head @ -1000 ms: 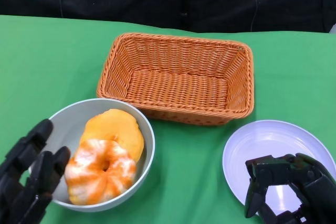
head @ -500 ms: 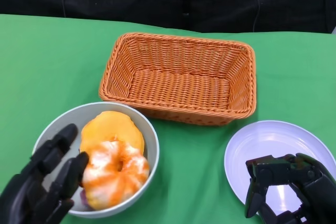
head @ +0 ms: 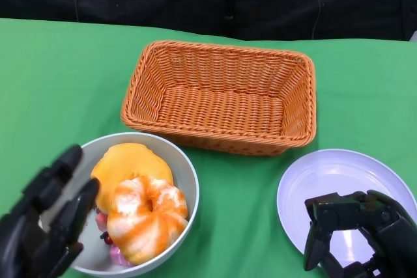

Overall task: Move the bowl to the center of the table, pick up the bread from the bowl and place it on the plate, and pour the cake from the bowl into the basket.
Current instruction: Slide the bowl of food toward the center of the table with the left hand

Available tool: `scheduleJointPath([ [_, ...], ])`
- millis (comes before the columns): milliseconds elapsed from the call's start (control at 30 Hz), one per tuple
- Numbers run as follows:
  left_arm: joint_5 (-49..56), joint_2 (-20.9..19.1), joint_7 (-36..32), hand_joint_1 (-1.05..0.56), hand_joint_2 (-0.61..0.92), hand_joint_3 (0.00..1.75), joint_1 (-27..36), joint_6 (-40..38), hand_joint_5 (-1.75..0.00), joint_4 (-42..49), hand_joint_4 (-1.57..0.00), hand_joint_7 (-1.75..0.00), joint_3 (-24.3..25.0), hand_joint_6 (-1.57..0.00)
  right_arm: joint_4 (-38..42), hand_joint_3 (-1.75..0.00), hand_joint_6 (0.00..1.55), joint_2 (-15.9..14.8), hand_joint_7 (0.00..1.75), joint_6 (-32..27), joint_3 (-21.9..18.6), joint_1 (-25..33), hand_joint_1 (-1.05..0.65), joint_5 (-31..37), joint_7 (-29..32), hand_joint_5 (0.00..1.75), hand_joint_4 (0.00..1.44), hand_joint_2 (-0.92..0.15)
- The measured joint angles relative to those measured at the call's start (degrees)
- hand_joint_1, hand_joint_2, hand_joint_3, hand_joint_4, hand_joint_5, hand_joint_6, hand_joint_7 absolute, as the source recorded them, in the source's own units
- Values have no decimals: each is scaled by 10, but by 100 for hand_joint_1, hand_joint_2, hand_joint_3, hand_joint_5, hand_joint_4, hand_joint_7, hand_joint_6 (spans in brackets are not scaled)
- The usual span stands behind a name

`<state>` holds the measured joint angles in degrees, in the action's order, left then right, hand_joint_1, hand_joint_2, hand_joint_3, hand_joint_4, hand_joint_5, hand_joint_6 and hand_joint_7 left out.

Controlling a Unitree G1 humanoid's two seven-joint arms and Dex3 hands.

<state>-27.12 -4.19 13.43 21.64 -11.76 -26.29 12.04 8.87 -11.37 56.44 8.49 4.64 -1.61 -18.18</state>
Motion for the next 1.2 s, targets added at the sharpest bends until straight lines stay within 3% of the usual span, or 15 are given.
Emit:
scheduleJointPath([
  [333,121,44,-70,-64,92,44,-6,155,-16,31,-26,-6,16,-28,-4,-175,105,0,132,-2,0,0,-14,1,1,160,110,-12],
  [533,166,46,-92,-64,92,47,-9,174,-13,53,-21,-4,17,-26,-5,-175,105,0,132,-3,0,0,-15,2,1,160,110,-12],
  [833,193,17,-103,-62,92,50,-27,37,-4,63,-3,0,10,-13,-8,-175,105,0,133,-9,-1,3,-14,2,1,160,110,-12],
  [967,226,-25,-103,-61,92,51,-53,-53,-3,57,-1,0,2,-12,-9,-175,105,0,133,-10,-1,3,-14,2,1,160,110,-11],
  [1200,228,-26,-103,-61,92,51,-59,-82,-3,49,-1,0,0,-12,-9,-175,105,0,133,-10,-1,5,-13,2,1,160,110,-11],
])
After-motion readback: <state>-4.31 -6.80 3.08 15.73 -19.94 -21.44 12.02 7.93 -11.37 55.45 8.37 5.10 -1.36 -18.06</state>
